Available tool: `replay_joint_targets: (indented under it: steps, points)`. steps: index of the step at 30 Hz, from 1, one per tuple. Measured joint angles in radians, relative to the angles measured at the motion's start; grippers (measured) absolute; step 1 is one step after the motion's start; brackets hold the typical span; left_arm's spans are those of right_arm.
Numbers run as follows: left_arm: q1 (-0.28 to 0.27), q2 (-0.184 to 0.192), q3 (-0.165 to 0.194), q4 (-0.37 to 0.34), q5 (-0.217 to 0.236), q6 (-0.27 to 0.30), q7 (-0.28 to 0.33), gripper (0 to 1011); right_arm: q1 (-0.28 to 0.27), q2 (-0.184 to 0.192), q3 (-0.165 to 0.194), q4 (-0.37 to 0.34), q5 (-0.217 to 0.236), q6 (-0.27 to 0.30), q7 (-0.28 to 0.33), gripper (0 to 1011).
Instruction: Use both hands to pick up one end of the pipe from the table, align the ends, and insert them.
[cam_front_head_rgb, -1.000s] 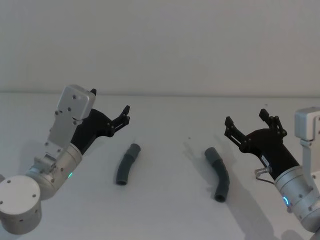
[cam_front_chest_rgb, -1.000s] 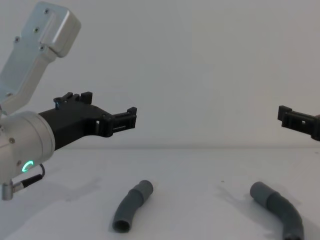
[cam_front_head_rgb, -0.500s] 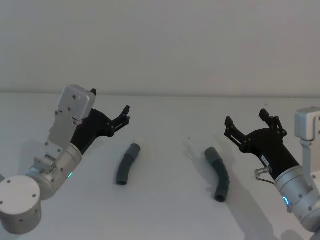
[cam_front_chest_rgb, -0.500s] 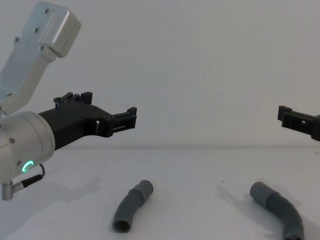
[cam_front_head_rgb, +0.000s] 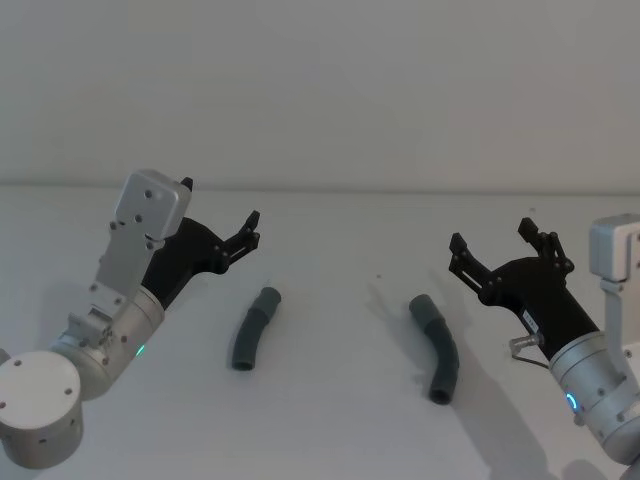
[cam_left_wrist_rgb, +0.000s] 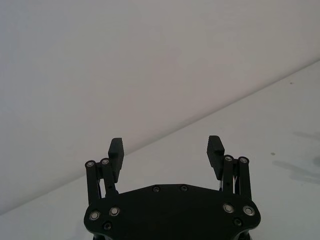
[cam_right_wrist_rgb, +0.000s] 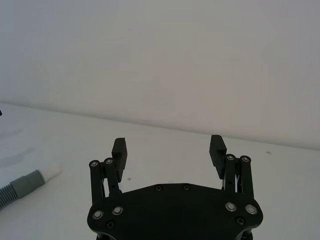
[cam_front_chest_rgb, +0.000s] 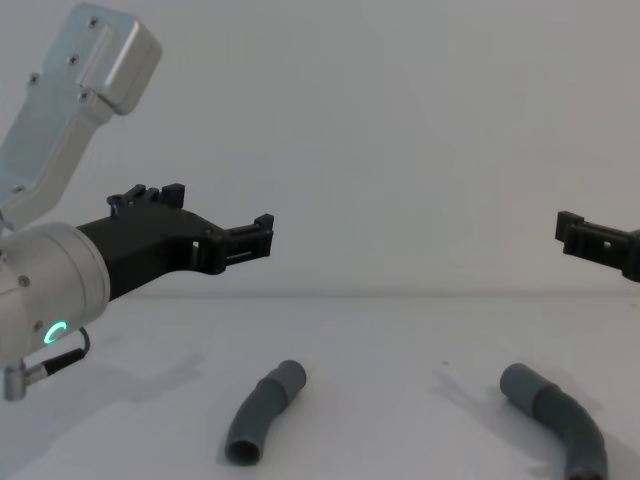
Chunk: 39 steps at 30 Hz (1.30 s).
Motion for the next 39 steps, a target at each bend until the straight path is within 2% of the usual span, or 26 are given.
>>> replay_joint_targets:
  steps: [39]
  points:
    - [0.000, 0.000, 0.000, 0.000, 0.000, 0.000, 0.000, 1001, 0.000, 0.000, 0.000, 0.000, 0.000, 0.000, 0.000, 1000]
